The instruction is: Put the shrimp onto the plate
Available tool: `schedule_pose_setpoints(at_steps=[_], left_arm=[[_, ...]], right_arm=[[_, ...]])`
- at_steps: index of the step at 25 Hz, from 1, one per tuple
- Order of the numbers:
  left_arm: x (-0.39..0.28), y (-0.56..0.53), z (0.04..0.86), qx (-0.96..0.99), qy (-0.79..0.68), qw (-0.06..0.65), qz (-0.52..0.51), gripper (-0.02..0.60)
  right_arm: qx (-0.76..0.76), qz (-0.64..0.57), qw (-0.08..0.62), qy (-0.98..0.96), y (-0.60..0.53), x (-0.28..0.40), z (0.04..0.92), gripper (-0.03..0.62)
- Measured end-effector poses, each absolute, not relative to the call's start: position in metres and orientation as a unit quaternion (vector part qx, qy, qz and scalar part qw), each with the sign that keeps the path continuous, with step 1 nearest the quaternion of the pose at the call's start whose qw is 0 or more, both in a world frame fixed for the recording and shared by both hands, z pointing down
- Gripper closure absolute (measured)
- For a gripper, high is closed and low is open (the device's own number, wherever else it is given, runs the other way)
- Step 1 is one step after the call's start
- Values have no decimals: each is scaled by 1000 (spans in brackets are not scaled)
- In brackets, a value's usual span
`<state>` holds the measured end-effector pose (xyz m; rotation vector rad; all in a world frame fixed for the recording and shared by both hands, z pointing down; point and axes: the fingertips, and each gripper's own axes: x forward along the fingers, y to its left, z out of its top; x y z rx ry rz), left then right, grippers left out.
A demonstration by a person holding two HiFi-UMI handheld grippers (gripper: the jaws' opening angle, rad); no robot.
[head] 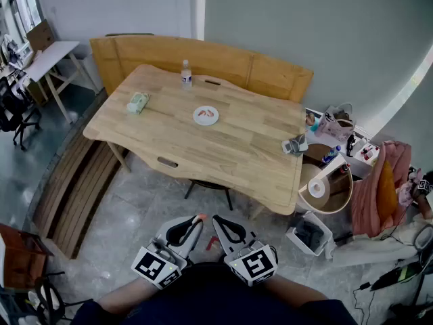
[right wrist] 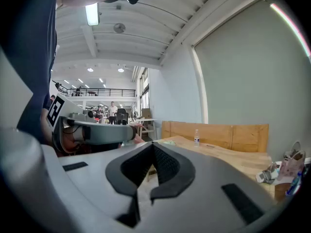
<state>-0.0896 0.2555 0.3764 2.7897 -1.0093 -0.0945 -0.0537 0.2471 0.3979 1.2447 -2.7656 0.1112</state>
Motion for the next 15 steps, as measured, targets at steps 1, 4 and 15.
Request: schedule_pose_setpoints(at_steps=[1,4,15], left_arm=[[-89,256,377,936,-339,86,-31,543],[-88,255,376,937,-337,81,-29,543],[-76,252,378,937,-339,85,-27,543]], right_arm=[[410,39,52,-910,247,-54,398,586],[409,42,52,-910,247,-54,399,586],[411,50,45,-909,241,-40,403,585]])
